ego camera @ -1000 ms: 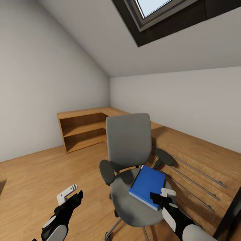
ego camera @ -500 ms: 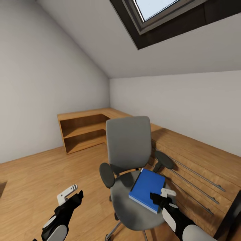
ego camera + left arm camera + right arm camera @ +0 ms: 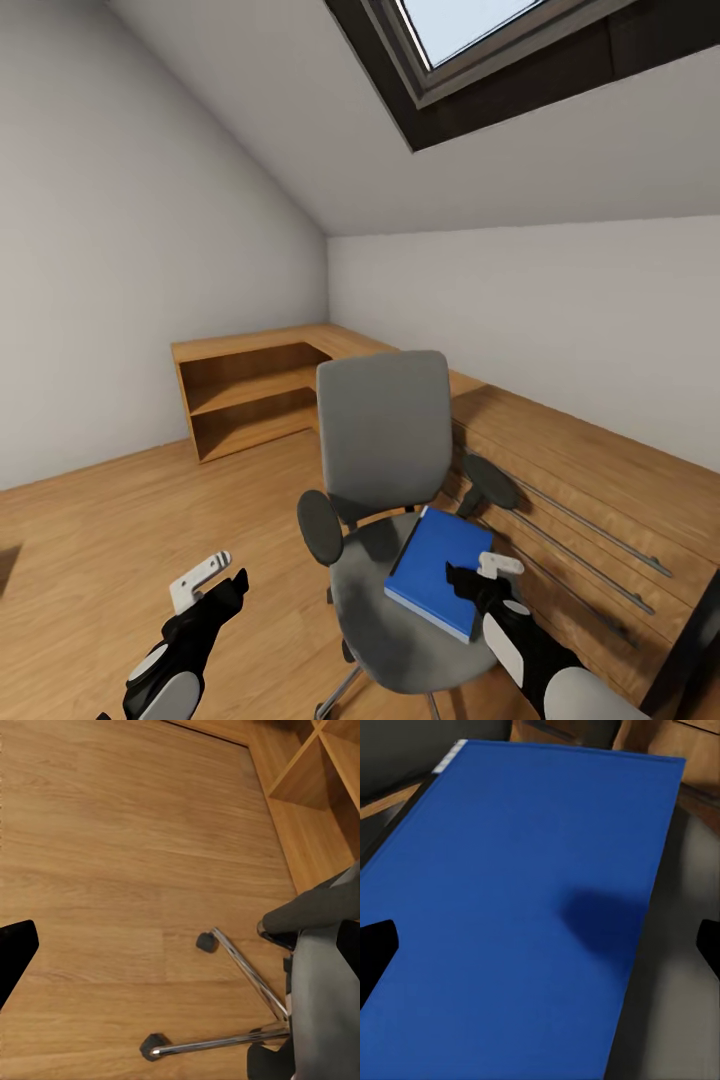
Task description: In the bedroom, organize the workspace by keeping the computer under the desk, ensuring the monitor is on the desk, placing the keyboard on the desk next to the monitor, placing the mouse on the desk next to the keyboard, moving the folder from the swivel chair onto the desk next to the mouse, stacking the notebook on top of the folder with the pen on top of the notebook, and positioning the swivel chair next to the desk.
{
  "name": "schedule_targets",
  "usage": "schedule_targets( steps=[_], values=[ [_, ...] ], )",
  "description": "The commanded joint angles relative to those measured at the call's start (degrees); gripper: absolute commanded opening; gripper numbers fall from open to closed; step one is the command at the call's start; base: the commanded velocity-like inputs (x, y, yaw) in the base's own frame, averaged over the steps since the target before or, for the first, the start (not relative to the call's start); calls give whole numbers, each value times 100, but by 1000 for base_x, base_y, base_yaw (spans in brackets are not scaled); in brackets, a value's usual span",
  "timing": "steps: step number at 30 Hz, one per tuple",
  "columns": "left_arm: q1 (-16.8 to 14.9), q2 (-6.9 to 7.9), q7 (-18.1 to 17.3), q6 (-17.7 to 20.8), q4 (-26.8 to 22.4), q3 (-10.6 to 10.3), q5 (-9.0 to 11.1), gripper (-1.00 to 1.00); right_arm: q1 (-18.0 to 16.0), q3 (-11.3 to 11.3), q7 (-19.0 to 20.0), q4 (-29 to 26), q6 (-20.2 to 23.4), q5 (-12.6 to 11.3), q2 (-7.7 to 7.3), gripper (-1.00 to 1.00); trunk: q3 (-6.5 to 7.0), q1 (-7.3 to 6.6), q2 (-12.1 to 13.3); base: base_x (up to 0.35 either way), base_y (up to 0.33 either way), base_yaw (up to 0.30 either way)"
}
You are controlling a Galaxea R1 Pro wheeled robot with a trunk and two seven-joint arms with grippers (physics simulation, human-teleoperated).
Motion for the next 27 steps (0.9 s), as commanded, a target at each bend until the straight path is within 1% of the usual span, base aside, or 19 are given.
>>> schedule_targets(
  steps=[1, 5, 10, 16, 22, 27],
  values=[
    [-6, 7, 36, 29, -7, -9, 9, 100, -4, 50, -37, -4, -25, -51, -3, 100, -6, -1, -3, 27, 0, 0],
    [-6, 9, 37, 29, -6, -9, 2, 100, -4, 52, -37, -13, -34, -47, -3, 100, -6, -1, -3, 155, 0, 0],
    [-6, 4, 33, 29, -6, -9, -110, 100, -4, 64, -35, -16, -60, -46, 1, 100, -6, -1, -3, 169, 2, 0],
    [-6, 2, 35, 29, -4, -10, -130, 100, -4, 69, -36, -16, -63, -40, 8, 100, -6, -1, -3, 198, 74, 0],
    [-6, 10, 34, 29, 2, -9, -132, 100, -4, 73, -36, -16, -63, -38, 14, 100, -6, -1, -3, 40, 14, 9],
    [-6, 11, 36, 29, 3, -9, -132, 100, -4, 77, -36, -16, -63, -37, 18, 100, -6, -1, -3, 7, 2, 97]
  ],
)
